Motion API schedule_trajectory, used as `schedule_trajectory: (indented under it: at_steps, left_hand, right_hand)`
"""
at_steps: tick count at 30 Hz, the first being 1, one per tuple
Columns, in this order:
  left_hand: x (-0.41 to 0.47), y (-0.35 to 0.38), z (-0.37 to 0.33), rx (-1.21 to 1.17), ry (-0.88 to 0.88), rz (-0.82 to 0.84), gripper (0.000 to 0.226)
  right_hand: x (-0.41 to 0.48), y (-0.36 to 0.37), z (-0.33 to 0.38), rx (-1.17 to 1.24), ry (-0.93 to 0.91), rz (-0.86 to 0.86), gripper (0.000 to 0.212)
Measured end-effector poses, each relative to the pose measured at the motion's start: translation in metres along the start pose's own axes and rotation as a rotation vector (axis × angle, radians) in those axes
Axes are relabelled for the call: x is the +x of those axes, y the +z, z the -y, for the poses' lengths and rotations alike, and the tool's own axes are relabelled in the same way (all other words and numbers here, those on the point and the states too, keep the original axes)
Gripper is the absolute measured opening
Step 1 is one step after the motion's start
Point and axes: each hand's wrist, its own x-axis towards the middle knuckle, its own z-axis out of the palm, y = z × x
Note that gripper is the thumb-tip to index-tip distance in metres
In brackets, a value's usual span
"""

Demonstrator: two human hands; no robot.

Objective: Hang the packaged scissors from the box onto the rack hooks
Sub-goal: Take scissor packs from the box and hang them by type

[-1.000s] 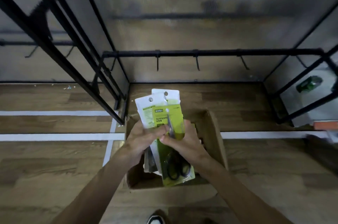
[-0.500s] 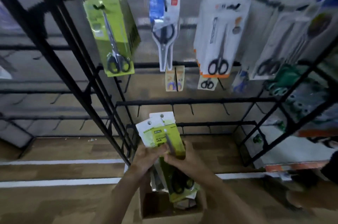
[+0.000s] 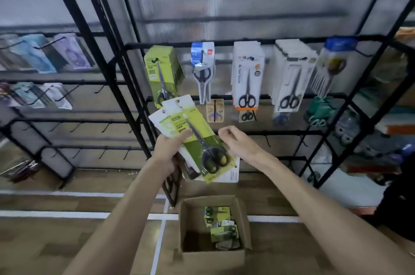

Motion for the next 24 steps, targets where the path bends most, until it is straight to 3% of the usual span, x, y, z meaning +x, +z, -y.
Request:
schedule_trajectory:
  at_steps: [5, 14, 19, 24]
  left_hand:
    - [-0.022, -0.001, -0.013, -0.024, 0.036, 0.005, 0.020]
    - [-0.019, -0.003, -0.038, -0.116, 0.071, 0.066, 0.026]
    - [-0.007, 0.000, -0.030, -0.167, -0.006, 0.075, 0.026]
    - [0.001, -0.011, -0.007, -0.194, -0.074, 0.167, 0.035]
  right_hand:
    - [-0.005, 0.011, 0.029, -0.063, -0.120, 0.031, 0.044]
    - [-0.003, 0.010, 0.053, -0.137, -0.097, -0.087, 0.060]
    - [0.008, 0.026, 0.060, -0.068, -0.056, -0.224, 0.049]
    - [0.013, 0.039, 0.040, 0.039, 0.052, -0.374, 0.022]
